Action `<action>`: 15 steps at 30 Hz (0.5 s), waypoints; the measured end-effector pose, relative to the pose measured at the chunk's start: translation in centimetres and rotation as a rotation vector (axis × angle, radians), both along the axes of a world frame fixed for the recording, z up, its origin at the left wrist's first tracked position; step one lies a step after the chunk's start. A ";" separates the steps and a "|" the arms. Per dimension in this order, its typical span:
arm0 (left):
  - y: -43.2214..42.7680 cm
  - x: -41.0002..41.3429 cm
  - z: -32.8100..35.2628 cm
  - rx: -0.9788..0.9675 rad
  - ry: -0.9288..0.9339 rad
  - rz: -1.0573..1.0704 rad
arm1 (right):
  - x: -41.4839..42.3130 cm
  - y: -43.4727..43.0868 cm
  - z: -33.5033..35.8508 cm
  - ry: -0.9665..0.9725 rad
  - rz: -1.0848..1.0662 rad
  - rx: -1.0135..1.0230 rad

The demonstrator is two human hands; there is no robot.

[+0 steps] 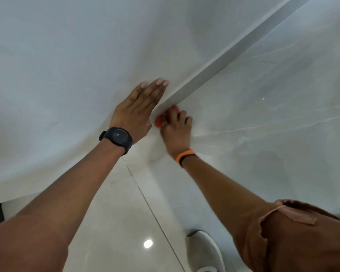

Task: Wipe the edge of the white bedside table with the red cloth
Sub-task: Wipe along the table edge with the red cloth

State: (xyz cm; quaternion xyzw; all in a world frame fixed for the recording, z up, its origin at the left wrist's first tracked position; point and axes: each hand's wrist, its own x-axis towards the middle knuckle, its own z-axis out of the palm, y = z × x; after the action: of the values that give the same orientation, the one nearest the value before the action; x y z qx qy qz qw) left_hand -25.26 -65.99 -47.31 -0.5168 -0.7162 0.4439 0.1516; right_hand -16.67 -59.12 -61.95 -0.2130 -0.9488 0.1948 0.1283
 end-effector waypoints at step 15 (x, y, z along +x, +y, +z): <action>-0.8 -0.1 -1.3 0.053 0.014 0.019 | -0.3 4.6 0.0 -0.039 -0.203 -0.117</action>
State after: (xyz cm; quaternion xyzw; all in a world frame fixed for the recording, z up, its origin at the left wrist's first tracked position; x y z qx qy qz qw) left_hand -25.32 -66.76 -48.63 -0.5026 -0.7313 0.4301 0.1661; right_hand -16.94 -54.51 -61.91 -0.3191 -0.9116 0.2317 0.1162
